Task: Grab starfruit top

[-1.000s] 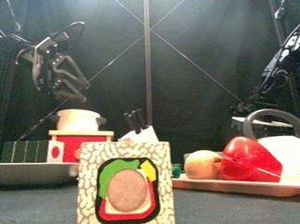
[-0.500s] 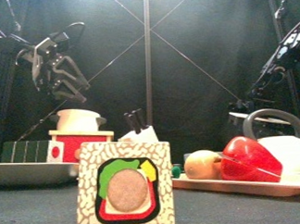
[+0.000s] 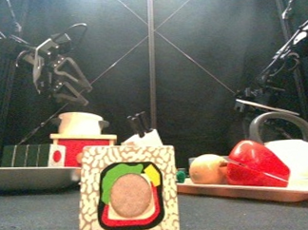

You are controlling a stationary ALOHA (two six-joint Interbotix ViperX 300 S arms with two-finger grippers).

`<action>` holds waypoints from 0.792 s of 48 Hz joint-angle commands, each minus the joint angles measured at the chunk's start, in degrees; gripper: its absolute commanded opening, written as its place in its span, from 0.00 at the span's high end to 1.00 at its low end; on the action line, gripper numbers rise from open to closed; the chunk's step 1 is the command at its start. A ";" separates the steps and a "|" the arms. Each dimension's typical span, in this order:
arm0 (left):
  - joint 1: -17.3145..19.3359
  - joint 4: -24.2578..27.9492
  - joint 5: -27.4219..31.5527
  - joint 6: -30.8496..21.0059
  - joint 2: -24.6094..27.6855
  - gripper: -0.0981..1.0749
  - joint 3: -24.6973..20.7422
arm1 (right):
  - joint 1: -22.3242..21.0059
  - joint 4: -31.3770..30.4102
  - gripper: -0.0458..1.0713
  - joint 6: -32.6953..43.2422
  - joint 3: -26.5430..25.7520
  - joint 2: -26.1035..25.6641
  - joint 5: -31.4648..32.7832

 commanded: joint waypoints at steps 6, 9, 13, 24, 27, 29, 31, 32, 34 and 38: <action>0.18 -0.09 -0.44 0.00 -0.09 0.14 -0.70 | 0.26 -0.97 0.26 -0.09 0.88 -0.26 -0.18; 0.09 0.00 -0.44 0.00 -0.09 0.14 -0.79 | 0.18 -1.05 0.20 -0.09 1.32 0.35 -0.44; 0.18 0.00 -0.44 0.00 -0.09 0.14 -0.79 | 0.00 -1.32 0.11 -0.09 1.58 1.14 -1.14; 0.26 0.00 -0.44 0.09 -0.09 0.15 -0.70 | -0.62 -3.08 0.02 0.00 0.70 5.62 -5.01; 0.26 0.00 -0.44 0.00 -0.09 0.14 -0.70 | -0.70 -3.69 0.02 0.00 0.35 7.12 -5.01; 0.26 0.00 -0.44 0.09 -0.09 0.14 -0.79 | -0.88 -3.87 0.02 0.00 0.00 8.09 -5.01; 0.26 0.00 -0.44 0.09 -0.09 0.15 -0.70 | -1.14 -3.87 0.02 0.00 -0.18 9.05 -5.01; 0.26 0.00 -0.44 0.09 -0.09 0.14 -0.70 | -1.23 -3.87 0.02 -0.09 -0.26 9.49 -5.01; 0.26 0.00 -0.44 0.09 -0.09 0.14 -0.70 | -1.41 -3.87 0.03 -0.09 -0.53 10.37 -5.01; 0.26 0.00 -0.44 0.09 -0.09 0.14 -0.62 | -1.85 -3.96 0.03 -0.09 -0.88 11.78 -5.01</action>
